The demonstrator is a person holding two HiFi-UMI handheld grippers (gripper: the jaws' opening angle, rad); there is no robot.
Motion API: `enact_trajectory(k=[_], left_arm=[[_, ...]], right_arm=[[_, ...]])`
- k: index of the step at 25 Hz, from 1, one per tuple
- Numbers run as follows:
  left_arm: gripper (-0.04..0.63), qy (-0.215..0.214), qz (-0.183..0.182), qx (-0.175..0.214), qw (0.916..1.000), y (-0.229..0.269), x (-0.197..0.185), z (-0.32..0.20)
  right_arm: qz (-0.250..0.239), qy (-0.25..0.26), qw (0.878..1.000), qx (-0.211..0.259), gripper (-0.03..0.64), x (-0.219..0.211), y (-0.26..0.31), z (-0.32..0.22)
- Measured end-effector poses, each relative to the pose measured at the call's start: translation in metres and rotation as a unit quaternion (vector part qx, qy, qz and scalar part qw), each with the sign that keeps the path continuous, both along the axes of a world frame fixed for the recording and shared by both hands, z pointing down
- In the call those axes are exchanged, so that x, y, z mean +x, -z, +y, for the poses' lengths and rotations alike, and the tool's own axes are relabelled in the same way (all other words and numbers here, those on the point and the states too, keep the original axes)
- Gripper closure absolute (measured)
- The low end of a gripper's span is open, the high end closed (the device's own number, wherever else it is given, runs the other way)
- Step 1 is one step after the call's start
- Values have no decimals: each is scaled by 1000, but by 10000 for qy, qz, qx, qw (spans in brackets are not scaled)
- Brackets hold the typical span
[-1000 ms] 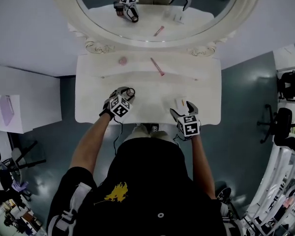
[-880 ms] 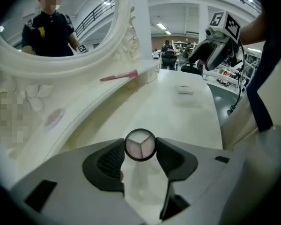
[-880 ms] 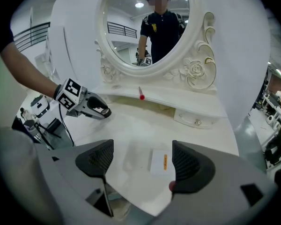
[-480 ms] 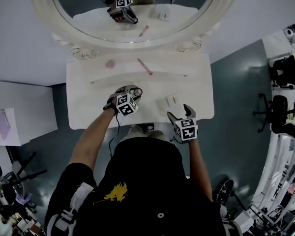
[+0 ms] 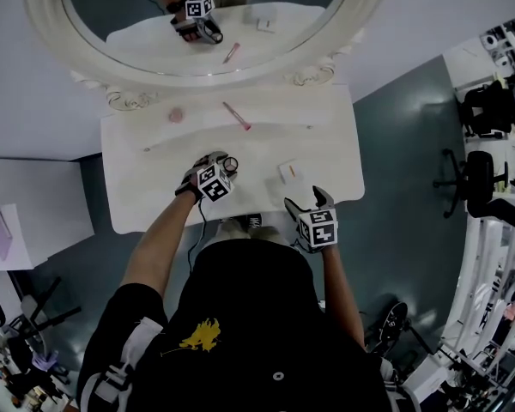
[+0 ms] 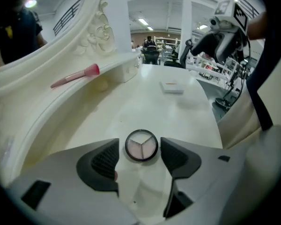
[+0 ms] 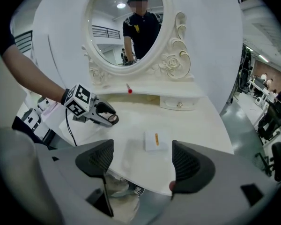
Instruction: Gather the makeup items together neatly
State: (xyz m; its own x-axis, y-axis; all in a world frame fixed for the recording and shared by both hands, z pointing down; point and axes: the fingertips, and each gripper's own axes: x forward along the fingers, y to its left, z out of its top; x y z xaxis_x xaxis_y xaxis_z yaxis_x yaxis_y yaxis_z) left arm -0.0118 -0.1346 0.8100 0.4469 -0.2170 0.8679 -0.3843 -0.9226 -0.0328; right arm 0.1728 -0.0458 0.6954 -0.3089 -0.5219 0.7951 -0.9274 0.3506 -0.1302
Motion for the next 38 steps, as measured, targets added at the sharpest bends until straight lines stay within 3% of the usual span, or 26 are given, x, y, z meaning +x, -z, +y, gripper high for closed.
enact_trajectory(k=[2, 7, 10, 19, 25, 28, 31, 33, 34, 38], left_arm=[[255, 369, 224, -160, 9989, 5, 1, -4], [249, 708, 618, 219, 9953, 35, -18, -15], [254, 1205, 889, 482, 9875, 63, -41, -22], [298, 2614, 1589, 1645, 9377, 181, -108, -1], [304, 3547, 1769, 2048, 8949, 228, -134, 25], [304, 3727, 1777, 2178, 8844, 238, -141, 34], [304, 3867, 1810, 2228, 8764, 243, -148, 41], [304, 3934, 1806, 2249, 8730, 244, -152, 46], [304, 3973, 1799, 2253, 8712, 244, -154, 49], [304, 4153, 1762, 2232, 8641, 242, -162, 59]], right_arm=[[-60, -86, 9999, -40, 210, 2, -4, 1], [55, -38, 9999, -95, 210, 0, -13, -3], [86, 34, 9999, -65, 210, 3, -12, -12], [134, 149, 9996, -214, 210, 11, -38, -41], [257, 227, 9973, -650, 222, 10, -82, -50], [260, 37, 9962, -830, 222, 7, -99, -53], [590, -5, 9946, -852, 221, 9, -102, -60], [705, 196, 9930, -928, 243, 7, -107, -60], [740, 332, 9923, -935, 288, 5, -108, -59], [778, 669, 9901, -956, 295, -1, -110, -57]])
